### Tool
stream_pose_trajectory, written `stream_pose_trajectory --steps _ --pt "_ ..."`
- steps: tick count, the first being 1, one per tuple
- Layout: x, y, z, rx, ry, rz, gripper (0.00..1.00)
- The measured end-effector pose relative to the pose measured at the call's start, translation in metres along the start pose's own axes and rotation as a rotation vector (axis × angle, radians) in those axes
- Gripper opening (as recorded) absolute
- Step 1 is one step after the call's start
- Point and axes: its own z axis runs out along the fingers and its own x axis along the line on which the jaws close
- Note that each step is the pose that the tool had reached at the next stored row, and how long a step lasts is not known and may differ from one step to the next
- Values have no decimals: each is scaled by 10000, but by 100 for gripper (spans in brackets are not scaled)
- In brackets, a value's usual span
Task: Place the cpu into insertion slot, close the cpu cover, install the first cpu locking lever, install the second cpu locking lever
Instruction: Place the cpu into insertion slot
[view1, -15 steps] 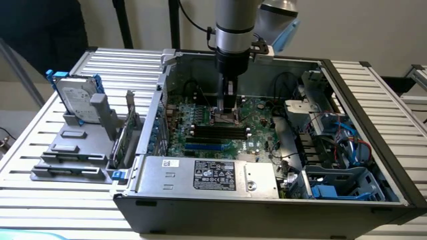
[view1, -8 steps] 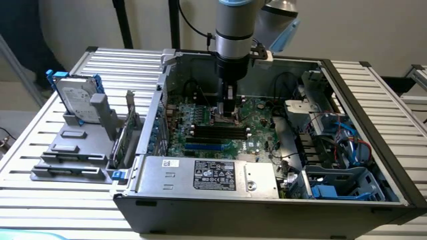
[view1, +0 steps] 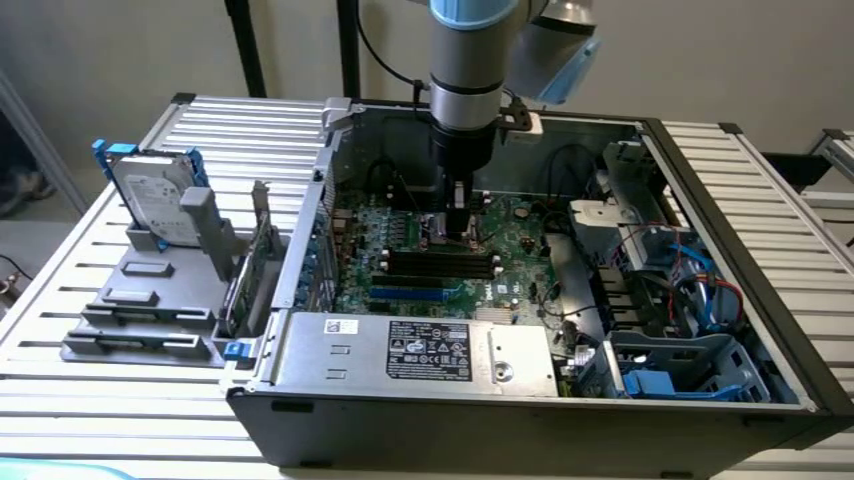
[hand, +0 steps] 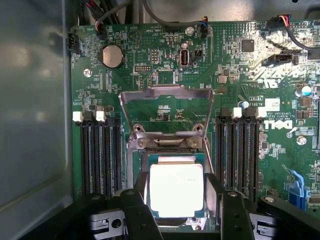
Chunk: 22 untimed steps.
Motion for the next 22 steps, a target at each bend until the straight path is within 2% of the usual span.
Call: stream_pose_trajectory --steps 4,14,22 --pt "9 -3 56 5 0 -2 55" --pt "39 -7 99 45 -2 0 55" --pt "53 -13 137 64 -39 -2 55"
